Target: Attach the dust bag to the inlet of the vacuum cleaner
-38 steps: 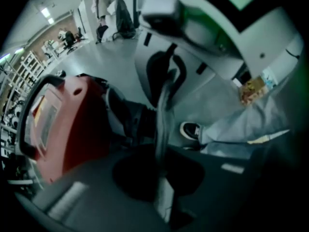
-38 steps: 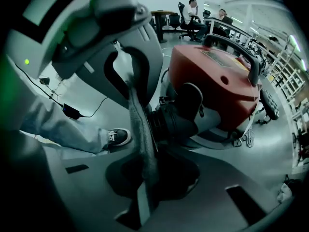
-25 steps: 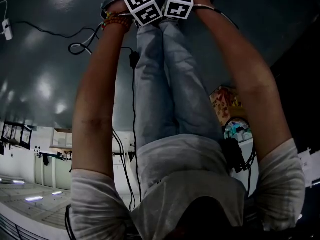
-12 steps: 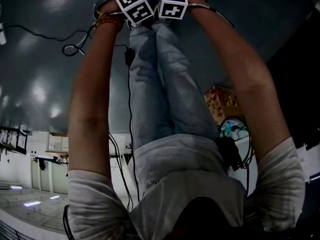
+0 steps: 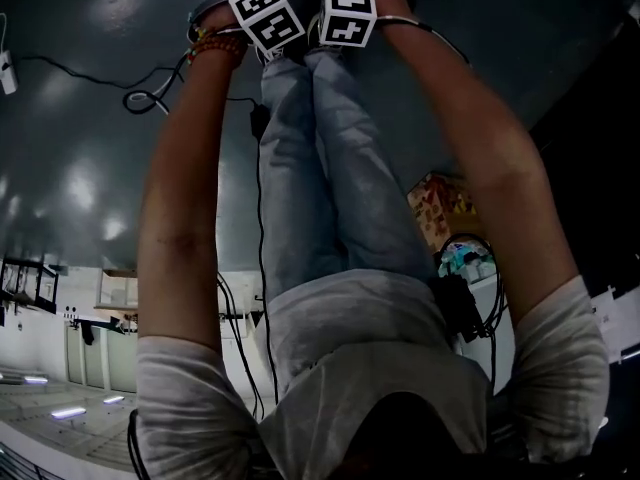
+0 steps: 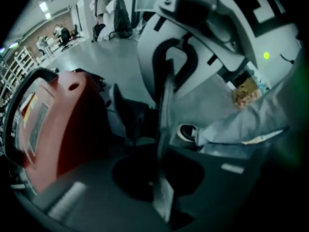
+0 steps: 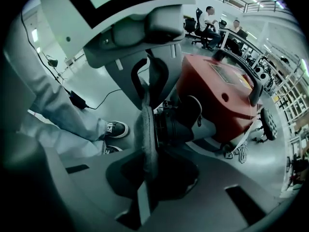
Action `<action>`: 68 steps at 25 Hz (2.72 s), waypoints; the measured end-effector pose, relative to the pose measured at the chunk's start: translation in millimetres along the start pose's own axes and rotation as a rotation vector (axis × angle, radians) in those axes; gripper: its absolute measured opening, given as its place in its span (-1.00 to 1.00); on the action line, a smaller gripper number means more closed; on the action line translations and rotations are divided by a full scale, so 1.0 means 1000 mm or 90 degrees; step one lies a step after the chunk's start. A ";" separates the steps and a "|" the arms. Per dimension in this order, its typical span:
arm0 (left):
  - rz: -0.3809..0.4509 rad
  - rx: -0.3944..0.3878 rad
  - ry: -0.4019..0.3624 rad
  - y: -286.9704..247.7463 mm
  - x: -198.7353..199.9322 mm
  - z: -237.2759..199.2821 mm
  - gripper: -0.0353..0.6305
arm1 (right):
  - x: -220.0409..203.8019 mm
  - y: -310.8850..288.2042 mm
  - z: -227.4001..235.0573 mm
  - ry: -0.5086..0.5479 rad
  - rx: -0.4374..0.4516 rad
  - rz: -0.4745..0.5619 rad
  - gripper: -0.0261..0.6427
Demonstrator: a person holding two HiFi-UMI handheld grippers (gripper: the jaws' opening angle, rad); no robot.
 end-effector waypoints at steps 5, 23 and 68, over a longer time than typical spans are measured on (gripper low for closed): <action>0.005 0.002 -0.012 0.011 0.007 0.001 -0.82 | -0.009 -0.010 0.007 -0.026 0.013 0.008 -0.83; 0.024 0.010 -0.004 0.017 0.015 -0.010 -0.81 | -0.011 -0.009 0.011 -0.043 0.012 -0.004 -0.83; 0.026 0.055 0.015 0.006 0.017 -0.024 -0.80 | -0.009 -0.002 0.024 -0.043 -0.039 0.002 -0.82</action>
Point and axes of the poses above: the fingertips, and each gripper's own axes: y backward along the fingers, z to its right, x out of its top, the point moved 3 cm from there along y, backward along the fingers, and after that the axes turned 5 degrees about -z, right-handed, at the moved point
